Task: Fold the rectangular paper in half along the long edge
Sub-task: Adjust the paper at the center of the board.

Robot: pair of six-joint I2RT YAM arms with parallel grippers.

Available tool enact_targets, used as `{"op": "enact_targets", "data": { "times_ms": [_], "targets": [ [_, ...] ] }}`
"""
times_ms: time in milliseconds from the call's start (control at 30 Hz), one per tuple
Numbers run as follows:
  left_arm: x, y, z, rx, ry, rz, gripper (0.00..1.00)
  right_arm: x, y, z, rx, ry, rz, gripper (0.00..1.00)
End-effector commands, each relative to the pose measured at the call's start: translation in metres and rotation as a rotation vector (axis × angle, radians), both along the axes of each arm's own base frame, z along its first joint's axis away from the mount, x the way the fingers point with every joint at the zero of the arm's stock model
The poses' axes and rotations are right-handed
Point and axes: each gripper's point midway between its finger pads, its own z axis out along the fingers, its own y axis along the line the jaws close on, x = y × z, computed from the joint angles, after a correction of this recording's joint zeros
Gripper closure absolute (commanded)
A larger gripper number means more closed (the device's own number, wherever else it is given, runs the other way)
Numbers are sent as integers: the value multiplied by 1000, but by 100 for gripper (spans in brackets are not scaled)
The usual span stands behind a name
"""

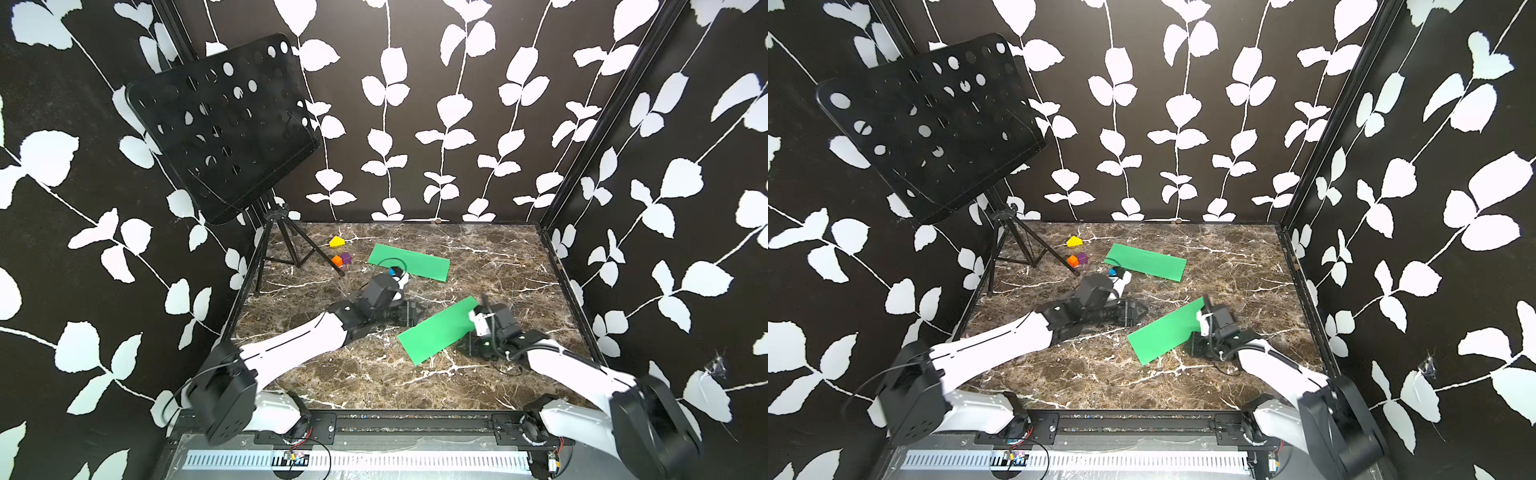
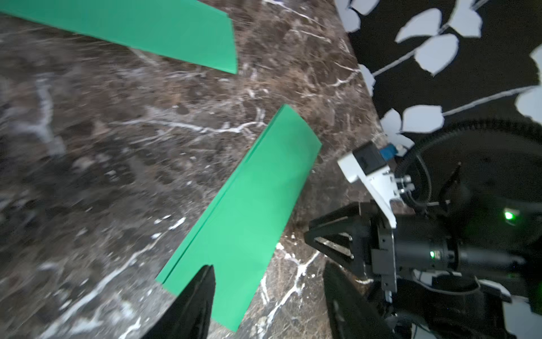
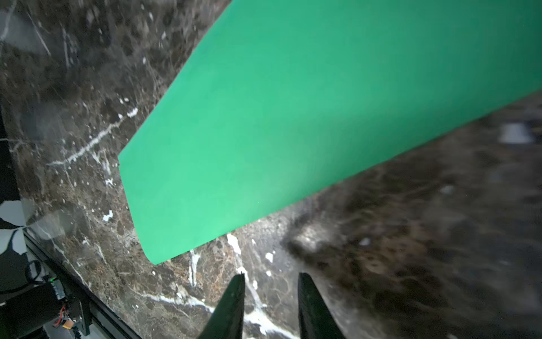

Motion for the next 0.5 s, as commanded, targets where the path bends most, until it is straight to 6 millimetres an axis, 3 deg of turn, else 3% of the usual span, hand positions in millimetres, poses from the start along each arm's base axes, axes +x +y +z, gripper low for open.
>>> {"op": "enact_targets", "data": {
  "times_ms": [0,67,167,367,467],
  "targets": [
    [1,49,-25,147,5,139,28,9,35,6,46,-45,21,68],
    [0,61,-25,164,-3,170,14,5,51,0,51,-27,50,69],
    [-1,75,-24,179,-16,213,2,2,73,-8,57,-6,99,70],
    [-6,88,-24,190,-23,242,1,18,108,-22,50,7,172,73],
    [-7,91,-24,198,-27,242,1,32,129,-19,72,-1,214,73]
  ]
}}
